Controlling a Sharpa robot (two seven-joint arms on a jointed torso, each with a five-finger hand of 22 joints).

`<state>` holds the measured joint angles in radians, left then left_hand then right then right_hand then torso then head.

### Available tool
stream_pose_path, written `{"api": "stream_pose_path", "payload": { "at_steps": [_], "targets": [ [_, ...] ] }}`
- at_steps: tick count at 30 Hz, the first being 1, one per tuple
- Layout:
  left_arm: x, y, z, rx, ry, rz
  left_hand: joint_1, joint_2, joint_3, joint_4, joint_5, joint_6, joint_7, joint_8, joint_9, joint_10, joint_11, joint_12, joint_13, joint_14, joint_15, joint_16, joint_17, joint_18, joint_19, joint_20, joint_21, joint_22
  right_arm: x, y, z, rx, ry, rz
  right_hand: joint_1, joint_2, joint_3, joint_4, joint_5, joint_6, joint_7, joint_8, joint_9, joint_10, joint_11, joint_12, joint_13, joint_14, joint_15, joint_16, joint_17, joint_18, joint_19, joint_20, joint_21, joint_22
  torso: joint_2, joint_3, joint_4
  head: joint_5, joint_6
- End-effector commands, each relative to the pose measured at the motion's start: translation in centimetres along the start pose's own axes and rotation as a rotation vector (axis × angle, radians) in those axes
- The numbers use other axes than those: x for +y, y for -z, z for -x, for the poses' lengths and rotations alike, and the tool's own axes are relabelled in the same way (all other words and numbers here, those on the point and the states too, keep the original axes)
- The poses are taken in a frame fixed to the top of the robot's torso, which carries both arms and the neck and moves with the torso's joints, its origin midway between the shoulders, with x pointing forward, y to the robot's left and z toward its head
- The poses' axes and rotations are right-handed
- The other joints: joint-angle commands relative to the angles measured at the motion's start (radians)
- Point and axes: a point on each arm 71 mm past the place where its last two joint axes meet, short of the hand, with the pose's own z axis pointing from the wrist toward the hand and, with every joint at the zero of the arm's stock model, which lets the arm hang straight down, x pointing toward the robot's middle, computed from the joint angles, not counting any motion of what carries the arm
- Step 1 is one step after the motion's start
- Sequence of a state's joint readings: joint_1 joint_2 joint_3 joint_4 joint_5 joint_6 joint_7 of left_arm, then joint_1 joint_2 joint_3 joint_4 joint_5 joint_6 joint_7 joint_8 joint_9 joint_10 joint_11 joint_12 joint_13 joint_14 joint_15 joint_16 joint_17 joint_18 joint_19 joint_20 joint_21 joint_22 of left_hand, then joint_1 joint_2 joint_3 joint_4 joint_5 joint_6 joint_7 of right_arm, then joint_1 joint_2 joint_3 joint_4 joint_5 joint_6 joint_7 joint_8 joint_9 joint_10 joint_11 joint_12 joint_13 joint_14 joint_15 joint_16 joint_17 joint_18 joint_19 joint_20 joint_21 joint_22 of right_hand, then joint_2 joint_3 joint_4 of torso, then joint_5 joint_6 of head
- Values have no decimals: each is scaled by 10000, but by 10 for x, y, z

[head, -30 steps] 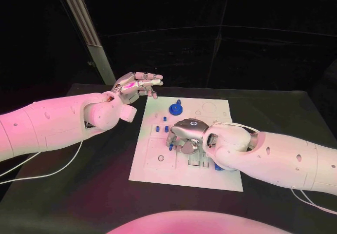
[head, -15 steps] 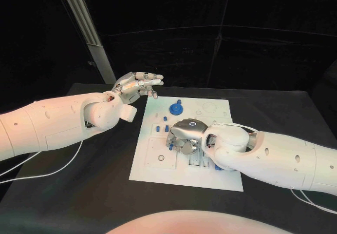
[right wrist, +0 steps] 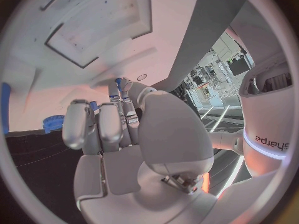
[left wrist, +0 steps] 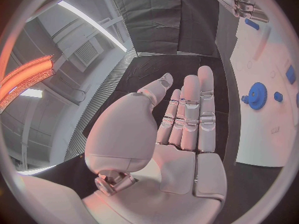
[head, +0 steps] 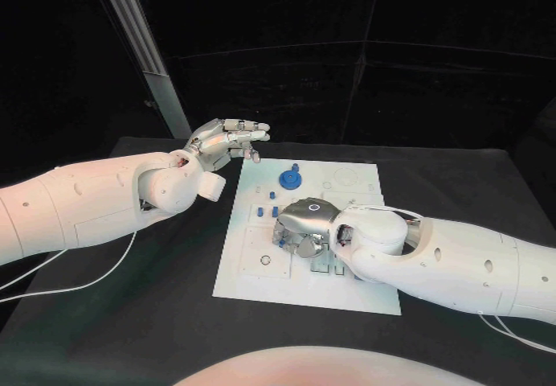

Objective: Assemble the parts on the task board

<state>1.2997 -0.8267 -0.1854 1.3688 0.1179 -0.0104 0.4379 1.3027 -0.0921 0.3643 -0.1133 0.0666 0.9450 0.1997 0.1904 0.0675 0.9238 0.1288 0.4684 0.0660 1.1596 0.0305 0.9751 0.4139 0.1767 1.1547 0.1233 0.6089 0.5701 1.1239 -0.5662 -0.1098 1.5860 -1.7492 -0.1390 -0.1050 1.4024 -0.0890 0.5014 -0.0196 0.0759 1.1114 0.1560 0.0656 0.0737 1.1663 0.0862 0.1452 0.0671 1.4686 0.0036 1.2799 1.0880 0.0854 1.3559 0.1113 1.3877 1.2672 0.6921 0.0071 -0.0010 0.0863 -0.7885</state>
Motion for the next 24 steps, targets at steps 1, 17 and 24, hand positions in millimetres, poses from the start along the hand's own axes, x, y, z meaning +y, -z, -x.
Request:
{"api": "stream_pose_path", "payload": {
  "at_steps": [1,17,24],
  "targets": [
    [-1,0,-1,148,102,-3,12,100,-44,11,64,-69,19,35,4,-69,-10,-13,11,-37,59,62,-9,56,-6,90,-64,-10,-2,0,-2,192,267,-299,-104,-16,-40,-3,-35,-59,11,-32,-29,-109,31,-75,-14,158,19,-70,-47,-89,-70,11,-60,-54,-3,-4,8,-12,-1],
    [0,0,-1,201,123,130,-3,103,-115,18,57,-149,44,48,0,-146,15,-14,8,-78,81,67,-38,53,-20,105,-101,-41,-1,5,6,-968,-79,128,-340,-377,-611,-34,46,-2109,109,-19,-73,-2159,411,-488,3,-482,332,-1486,-2077,353,-1532,301,-1527,-2030,-6,5,15,-57,73],
    [1,1,1,192,122,167,-1,111,-141,18,56,-180,53,58,0,-174,24,-10,10,-102,90,68,-52,51,-31,113,-120,-56,-7,27,11,-1638,-521,143,-263,-246,-818,-33,338,-1710,175,108,-8,-1824,327,93,48,-282,243,-1279,-1886,287,-1231,239,-1375,-1785,-14,7,-6,-89,150]
  ]
}}
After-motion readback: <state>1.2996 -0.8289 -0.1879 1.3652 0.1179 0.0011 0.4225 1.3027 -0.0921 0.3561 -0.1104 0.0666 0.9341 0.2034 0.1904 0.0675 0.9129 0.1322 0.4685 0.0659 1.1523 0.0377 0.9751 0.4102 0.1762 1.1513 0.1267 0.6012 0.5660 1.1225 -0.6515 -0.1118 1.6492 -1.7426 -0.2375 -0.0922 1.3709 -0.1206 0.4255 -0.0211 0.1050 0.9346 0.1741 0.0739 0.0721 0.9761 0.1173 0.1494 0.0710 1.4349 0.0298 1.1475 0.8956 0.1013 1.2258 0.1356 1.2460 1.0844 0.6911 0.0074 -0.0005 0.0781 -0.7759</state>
